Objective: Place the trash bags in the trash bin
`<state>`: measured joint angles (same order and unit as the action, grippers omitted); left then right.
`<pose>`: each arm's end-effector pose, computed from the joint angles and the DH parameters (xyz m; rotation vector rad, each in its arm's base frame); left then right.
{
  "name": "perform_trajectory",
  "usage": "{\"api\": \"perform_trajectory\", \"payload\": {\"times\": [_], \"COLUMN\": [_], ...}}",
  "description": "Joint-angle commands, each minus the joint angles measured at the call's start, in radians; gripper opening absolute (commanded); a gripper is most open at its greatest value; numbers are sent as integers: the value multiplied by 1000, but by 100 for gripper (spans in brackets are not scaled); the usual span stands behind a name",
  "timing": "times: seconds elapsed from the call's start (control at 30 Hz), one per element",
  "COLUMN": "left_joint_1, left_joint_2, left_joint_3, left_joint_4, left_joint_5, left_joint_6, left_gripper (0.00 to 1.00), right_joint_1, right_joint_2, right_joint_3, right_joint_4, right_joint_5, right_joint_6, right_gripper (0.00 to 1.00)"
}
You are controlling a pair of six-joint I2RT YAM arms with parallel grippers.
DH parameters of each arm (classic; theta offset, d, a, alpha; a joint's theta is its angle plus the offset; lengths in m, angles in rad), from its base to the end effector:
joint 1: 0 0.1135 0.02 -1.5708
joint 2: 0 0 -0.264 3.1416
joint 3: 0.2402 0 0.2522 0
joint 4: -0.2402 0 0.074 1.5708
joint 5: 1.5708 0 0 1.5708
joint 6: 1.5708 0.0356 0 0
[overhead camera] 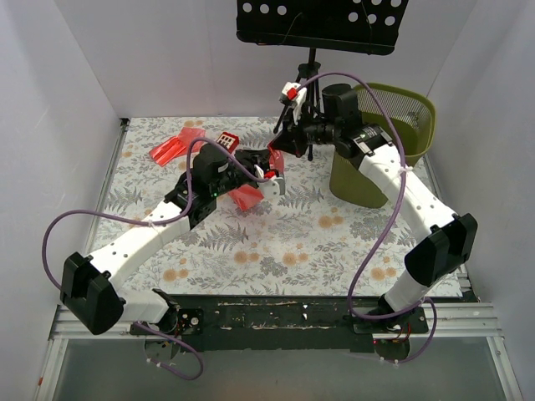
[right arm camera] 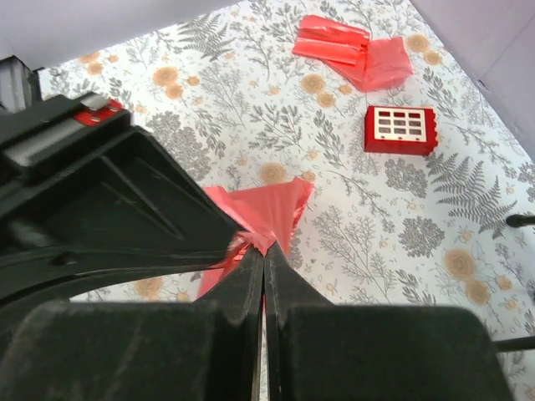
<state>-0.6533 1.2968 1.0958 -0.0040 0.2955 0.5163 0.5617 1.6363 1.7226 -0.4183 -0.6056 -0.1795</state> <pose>0.2370 -0.1944 0.3555 1.1545 1.3560 -0.3610 0.3056 0.2162 0.4242 -1.0719 1.6018 0.8318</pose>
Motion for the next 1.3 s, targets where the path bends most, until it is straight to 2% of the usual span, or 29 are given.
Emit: {"api": "perform_trajectory", "payload": {"times": [0.0, 0.13, 0.33, 0.47, 0.63, 0.8, 1.0, 1.17, 1.27], "left_joint_1": [-23, -14, -12, -37, -31, -3, -12, -31, -31], "left_joint_2": [-18, 54, -28, -56, 28, 41, -56, -62, -39], "left_joint_3": [80, 138, -11, 15, 127, 66, -45, 31, 75], "left_joint_4": [21, 44, 18, 9, -4, 36, -22, -14, 67], "left_joint_5": [8, -48, 25, 42, -9, 11, 66, 62, 44], "left_joint_6": [2, -2, -27, -27, -15, -4, -4, -30, -33], "left_gripper": [0, 0, 0, 0, 0, 0, 0, 0, 0], "right_joint_1": [4, 53, 23, 7, 35, 53, 17, 12, 20], "right_joint_2": [7, -41, -24, -13, -49, -79, -70, -50, -49], "right_joint_3": [-66, -81, 41, -38, -138, -49, 51, -55, -116], "right_joint_4": [-5, 13, 47, -3, -13, 12, 19, 1, -7], "right_joint_5": [-20, -63, 1, 58, 14, -23, 33, 69, 49], "right_joint_6": [-19, -2, 25, -73, -49, -5, -20, -75, -63], "right_gripper": [1, 1, 1, 1, 1, 1, 1, 1, 1]}}
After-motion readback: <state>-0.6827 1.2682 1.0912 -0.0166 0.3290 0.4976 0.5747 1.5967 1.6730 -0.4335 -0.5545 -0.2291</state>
